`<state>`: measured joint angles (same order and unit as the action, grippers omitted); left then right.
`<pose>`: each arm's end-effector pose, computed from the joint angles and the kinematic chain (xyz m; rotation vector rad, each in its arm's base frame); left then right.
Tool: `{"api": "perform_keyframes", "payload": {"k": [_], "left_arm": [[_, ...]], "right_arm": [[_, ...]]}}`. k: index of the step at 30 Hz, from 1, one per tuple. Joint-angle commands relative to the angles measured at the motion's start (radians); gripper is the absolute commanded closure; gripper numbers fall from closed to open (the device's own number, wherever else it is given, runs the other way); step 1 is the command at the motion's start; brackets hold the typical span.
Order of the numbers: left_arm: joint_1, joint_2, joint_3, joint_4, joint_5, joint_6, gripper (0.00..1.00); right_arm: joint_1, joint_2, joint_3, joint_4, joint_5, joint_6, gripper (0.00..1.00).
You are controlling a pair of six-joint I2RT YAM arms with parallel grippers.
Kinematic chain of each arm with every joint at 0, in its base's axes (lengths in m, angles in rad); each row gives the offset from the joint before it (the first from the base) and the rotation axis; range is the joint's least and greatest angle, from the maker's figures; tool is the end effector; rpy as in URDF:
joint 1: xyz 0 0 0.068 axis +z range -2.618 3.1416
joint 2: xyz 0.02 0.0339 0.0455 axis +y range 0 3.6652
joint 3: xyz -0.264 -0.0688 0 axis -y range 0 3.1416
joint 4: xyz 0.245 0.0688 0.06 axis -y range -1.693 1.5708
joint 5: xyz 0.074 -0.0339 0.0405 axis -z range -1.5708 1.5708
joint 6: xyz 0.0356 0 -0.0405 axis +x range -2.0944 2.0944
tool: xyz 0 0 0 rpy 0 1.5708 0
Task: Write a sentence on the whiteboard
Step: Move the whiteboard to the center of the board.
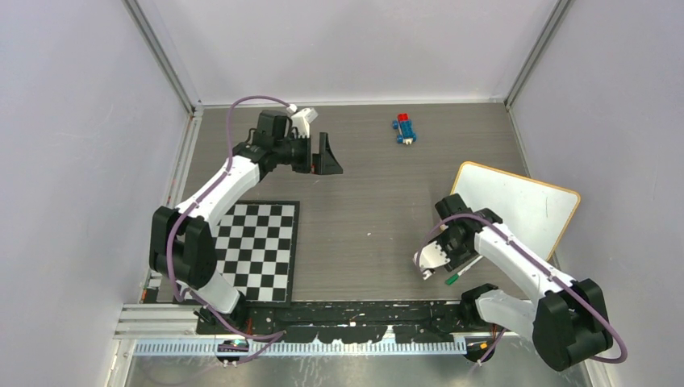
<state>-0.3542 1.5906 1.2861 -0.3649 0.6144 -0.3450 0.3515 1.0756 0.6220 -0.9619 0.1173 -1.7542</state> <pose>0.3285 -0.1433 0.2973 0.3607 2.2795 -1.0580 0.1498 0.0505 0.1843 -2.6732 1.5395 -0.2932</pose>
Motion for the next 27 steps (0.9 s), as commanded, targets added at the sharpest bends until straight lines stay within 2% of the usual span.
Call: {"api": "perform_keyframes", "payload": {"k": [1, 17, 21, 27], "left_arm": [[0.020, -0.029, -0.002, 0.003, 0.044, -0.006, 0.02], [0.119, -0.036, -0.041, 0.055, 0.136, -0.052, 0.02], [0.137, -0.028, -0.044, 0.066, 0.155, -0.064, 0.02], [0.167, -0.025, -0.055, 0.078, 0.175, -0.075, 0.03]], "right_arm": [[0.000, -0.019, -0.038, 0.064, 0.002, -0.145, 0.50], [-0.040, 0.072, -0.128, 0.261, 0.082, -0.371, 0.52], [-0.054, 0.102, -0.142, 0.335, 0.077, -0.438, 0.60], [-0.054, 0.146, -0.130, 0.404, 0.040, -0.507, 0.80]]}}
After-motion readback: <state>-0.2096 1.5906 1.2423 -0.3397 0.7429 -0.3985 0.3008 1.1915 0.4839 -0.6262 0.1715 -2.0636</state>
